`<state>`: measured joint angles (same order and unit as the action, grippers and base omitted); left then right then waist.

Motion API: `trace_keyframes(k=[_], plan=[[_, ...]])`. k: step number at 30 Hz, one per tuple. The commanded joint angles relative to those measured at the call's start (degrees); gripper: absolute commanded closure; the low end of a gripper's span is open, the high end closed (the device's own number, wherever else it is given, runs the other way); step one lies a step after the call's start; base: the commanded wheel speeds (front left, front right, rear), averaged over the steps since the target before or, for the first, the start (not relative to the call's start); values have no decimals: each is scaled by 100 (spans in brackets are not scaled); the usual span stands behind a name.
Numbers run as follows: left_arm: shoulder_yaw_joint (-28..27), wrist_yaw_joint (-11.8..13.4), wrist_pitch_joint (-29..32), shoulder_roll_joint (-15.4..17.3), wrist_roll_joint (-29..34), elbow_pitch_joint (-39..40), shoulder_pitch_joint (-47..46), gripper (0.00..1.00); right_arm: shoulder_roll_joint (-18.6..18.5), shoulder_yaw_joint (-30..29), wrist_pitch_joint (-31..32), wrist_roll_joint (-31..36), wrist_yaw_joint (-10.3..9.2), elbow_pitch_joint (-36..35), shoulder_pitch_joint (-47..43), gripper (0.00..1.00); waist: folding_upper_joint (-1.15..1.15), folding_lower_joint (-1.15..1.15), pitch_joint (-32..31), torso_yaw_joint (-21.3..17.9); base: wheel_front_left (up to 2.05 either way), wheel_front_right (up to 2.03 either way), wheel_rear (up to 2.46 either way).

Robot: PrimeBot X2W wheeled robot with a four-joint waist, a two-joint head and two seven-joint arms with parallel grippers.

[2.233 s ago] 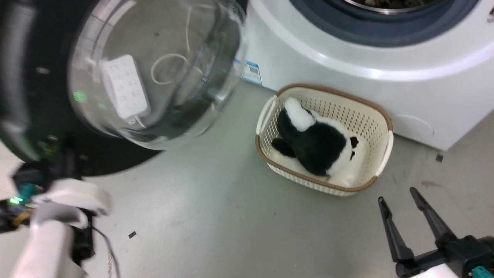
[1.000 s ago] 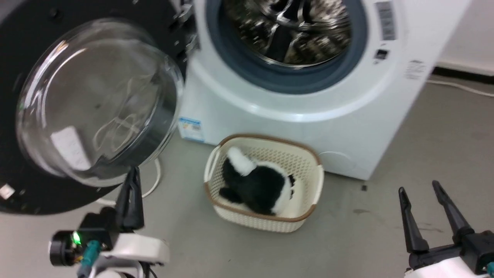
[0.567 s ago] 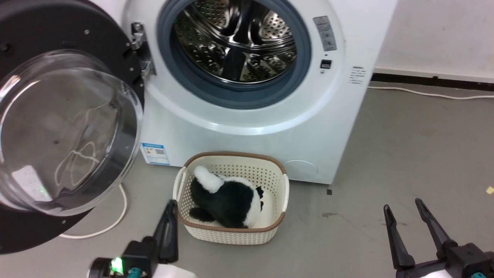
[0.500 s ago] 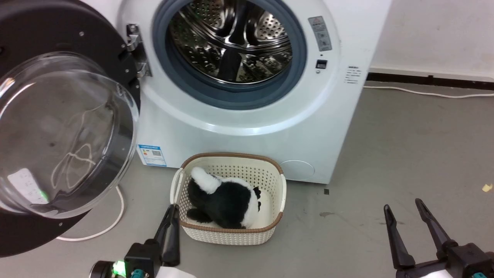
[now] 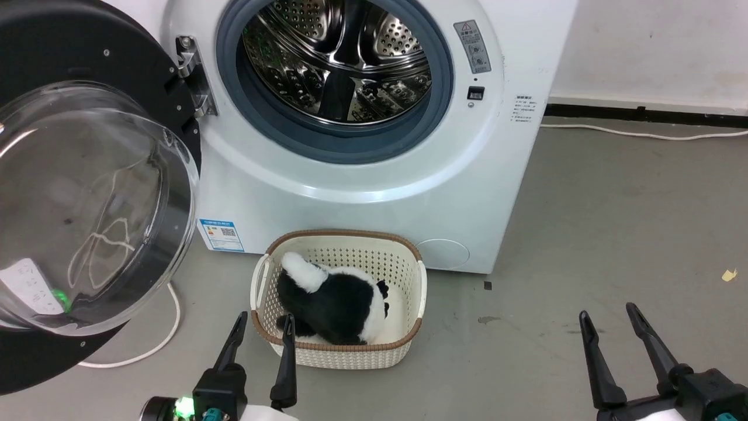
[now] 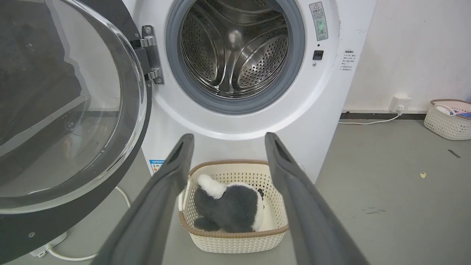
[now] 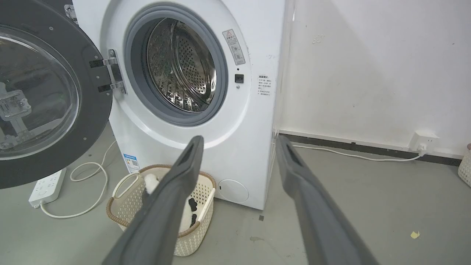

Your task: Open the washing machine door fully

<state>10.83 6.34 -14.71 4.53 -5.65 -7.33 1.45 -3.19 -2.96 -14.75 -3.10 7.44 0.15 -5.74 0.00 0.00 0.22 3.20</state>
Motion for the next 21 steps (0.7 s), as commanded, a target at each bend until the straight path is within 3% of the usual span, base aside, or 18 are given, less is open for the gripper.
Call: trace_keyframes(k=[1,3,4,21], plan=[[0,-31,-29,-13,28,51,-5,0,31,15,-25,-15,5,15,-50,0,0,0,11,12,0,0,0],[-10,-58,-29,-31,12,87,4,0,31,17,-25,-18,5,15,-38,0,0,0,23,23,0,0,0],[-14,-51,0,-21,-2,78,0,100,1,8,0,0,0,2,2,100,0,0,25,24,0,0,0],[-143,-115,175,-33,62,142,-19,100,3,37,172,36,1,0,75,100,0,0,20,-16,0,0,0]])
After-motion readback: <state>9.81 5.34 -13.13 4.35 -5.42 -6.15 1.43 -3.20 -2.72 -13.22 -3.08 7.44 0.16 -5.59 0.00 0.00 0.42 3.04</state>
